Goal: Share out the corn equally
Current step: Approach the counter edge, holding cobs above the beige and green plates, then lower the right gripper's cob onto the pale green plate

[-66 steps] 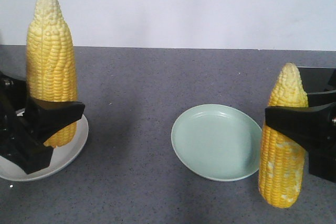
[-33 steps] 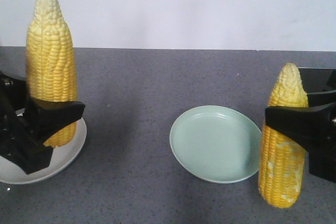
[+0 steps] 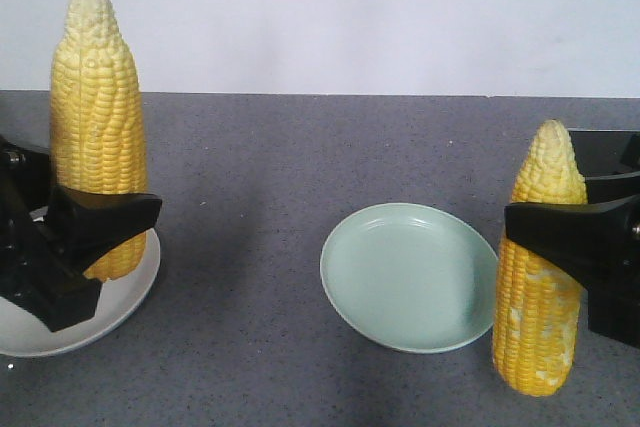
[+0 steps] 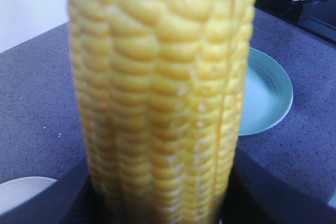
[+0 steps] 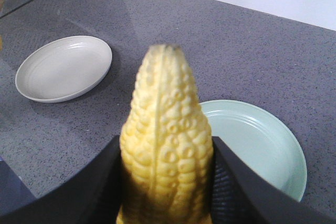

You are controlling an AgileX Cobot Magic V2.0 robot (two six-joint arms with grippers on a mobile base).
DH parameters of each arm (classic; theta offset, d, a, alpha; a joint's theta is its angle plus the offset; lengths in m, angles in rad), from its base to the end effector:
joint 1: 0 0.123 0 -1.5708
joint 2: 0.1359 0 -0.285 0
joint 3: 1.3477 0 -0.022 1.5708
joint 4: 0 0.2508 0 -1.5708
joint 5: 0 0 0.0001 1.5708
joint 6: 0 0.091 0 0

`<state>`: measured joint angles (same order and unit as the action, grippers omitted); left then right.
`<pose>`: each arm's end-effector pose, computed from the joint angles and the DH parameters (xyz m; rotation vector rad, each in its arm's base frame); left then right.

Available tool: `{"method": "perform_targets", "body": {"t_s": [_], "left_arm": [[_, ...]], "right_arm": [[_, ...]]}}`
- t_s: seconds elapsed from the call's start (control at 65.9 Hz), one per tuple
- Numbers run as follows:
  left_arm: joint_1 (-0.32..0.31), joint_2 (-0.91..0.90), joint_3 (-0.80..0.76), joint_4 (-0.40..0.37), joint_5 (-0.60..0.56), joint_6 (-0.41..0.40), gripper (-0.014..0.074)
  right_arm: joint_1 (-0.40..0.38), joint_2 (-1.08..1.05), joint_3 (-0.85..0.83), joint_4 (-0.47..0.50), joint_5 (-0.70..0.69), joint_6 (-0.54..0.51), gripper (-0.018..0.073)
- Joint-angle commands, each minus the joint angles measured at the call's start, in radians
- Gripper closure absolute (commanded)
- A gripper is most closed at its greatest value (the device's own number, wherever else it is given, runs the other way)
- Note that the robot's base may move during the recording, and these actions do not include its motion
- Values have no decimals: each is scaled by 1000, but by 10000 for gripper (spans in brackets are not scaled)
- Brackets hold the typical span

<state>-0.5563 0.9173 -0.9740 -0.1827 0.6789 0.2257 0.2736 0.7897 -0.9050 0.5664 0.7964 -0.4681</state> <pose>0.1492 -0.1050 0.3829 0.7318 1.9894 -0.4036 0.1284 0.0723 0.3817 -0.5719 2.0026 0.5455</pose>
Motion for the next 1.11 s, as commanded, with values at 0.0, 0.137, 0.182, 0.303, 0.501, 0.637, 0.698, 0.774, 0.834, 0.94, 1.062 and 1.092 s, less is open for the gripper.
{"method": "perform_targets", "body": {"t_s": [0.0,0.137,0.182,0.303,0.501,0.637,0.698,0.774,0.834,0.94,1.062,1.092], "left_arm": [[0,-17,-25,-17,-69,-1,296],[0,-17,-25,-17,-69,-1,296],[0,-17,-25,-17,-69,-1,296],[0,-17,-25,-17,-69,-1,296],[0,-17,-25,-17,-69,-1,296],[0,-17,-25,-17,-69,-1,296],[0,-17,-25,-17,-69,-1,296],[0,-17,-25,-17,-69,-1,296],[0,-17,-25,-17,-69,-1,296],[0,-17,-25,-17,-69,-1,296],[0,-17,-25,-17,-69,-1,296],[0,-17,-25,-17,-69,-1,296]], "right_arm": [[-1,-5,-24,25,-57,-6,365],[-1,-5,-24,25,-57,-6,365],[-1,-5,-24,25,-57,-6,365],[-1,-5,-24,25,-57,-6,365],[-1,-5,-24,25,-57,-6,365],[-1,-5,-24,25,-59,-6,365],[-1,-5,-24,28,-72,-6,365],[-1,-5,-24,26,-80,-6,365],[-1,-5,-24,24,-77,-6,365],[-1,-5,-24,28,-76,-6,365],[-1,-5,-24,30,-80,-6,365],[-1,-5,-25,34,-84,-1,365]]}}
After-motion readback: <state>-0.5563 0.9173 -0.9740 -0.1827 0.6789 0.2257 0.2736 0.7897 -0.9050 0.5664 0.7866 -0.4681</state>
